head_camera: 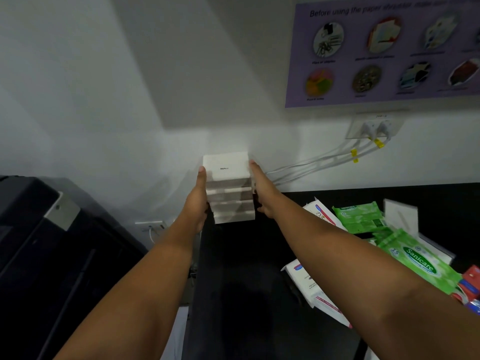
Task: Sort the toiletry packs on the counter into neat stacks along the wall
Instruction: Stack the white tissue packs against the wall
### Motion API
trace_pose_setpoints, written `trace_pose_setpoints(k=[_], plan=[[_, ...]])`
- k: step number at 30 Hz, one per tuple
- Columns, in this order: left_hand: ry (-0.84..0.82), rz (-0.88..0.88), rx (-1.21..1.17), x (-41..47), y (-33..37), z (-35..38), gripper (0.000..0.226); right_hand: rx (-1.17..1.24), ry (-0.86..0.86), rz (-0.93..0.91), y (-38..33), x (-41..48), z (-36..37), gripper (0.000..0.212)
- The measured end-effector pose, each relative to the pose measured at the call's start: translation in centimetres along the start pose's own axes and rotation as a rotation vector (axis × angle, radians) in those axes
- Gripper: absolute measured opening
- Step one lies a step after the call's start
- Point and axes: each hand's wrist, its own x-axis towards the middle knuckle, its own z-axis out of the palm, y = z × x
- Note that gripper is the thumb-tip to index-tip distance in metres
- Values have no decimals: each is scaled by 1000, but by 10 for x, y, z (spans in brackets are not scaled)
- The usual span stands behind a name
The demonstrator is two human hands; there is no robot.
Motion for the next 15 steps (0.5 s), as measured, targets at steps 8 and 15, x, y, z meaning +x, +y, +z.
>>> trace_pose_setpoints(k=[8, 15], plan=[[-9, -105, -104, -7, -59, -1, 85, 261, -6, 73, 47, 13, 0, 89], [-13, -74, -86, 0, -54, 3, 81, 280, -32, 53, 53, 11, 3, 66]])
